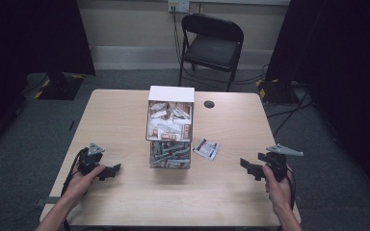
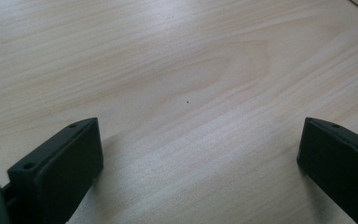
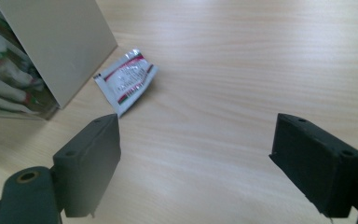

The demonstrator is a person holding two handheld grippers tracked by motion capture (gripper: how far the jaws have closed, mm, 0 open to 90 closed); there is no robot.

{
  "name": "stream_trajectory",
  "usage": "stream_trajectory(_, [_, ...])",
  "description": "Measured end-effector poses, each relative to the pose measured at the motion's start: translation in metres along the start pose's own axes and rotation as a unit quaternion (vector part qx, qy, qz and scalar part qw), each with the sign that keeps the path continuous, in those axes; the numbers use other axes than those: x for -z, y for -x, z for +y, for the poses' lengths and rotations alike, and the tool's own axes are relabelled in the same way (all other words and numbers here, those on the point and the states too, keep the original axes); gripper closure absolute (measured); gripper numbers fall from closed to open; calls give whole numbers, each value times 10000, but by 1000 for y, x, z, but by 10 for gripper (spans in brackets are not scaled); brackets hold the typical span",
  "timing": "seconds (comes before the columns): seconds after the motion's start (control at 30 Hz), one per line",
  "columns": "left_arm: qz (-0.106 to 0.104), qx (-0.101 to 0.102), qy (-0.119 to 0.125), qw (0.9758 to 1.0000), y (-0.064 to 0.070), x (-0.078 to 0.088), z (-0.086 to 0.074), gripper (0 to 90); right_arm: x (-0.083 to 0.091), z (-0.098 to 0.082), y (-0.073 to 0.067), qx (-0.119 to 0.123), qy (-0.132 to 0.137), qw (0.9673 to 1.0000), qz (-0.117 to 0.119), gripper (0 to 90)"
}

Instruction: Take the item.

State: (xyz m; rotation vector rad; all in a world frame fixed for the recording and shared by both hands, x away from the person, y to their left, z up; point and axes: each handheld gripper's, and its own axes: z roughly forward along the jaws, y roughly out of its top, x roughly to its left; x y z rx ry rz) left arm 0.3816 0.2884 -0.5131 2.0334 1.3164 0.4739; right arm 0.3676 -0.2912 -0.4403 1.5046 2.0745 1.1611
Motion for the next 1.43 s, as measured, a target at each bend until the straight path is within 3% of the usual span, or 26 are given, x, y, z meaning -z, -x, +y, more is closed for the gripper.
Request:
stream_trajectory(0.43, [-1,0,0,10000,0,0,0,0,6,-35,19,-124,-357,9985,-384,145])
stream_trajectory(0.53, [-5,1,-1,10000,0,0,0,0,4,-46,25,-248,-537,9971,-484,148])
stream_trajectory(0.63, [-1,0,0,10000,0,0,0,0,5,-49,27,-237,-575,9965,-567,145])
stream_trajectory(0.77, [1,3,2,10000,0,0,0,0,0,-55,26,-197,-816,9934,-785,148])
stream_trajectory(0.93, [0,4,1,10000,0,0,0,0,-3,-57,20,-76,-753,9922,-993,137])
stream_trajectory(1.07, [-4,6,-1,10000,0,0,0,0,-7,-61,12,187,-762,9888,-1268,124])
stream_trajectory(1.13, [-3,5,-1,10000,0,0,0,0,-8,-63,9,133,-696,9885,-1332,109])
stream_trajectory(1.43, [-3,7,1,10000,0,0,0,0,-11,-66,7,152,-553,9890,-1366,60])
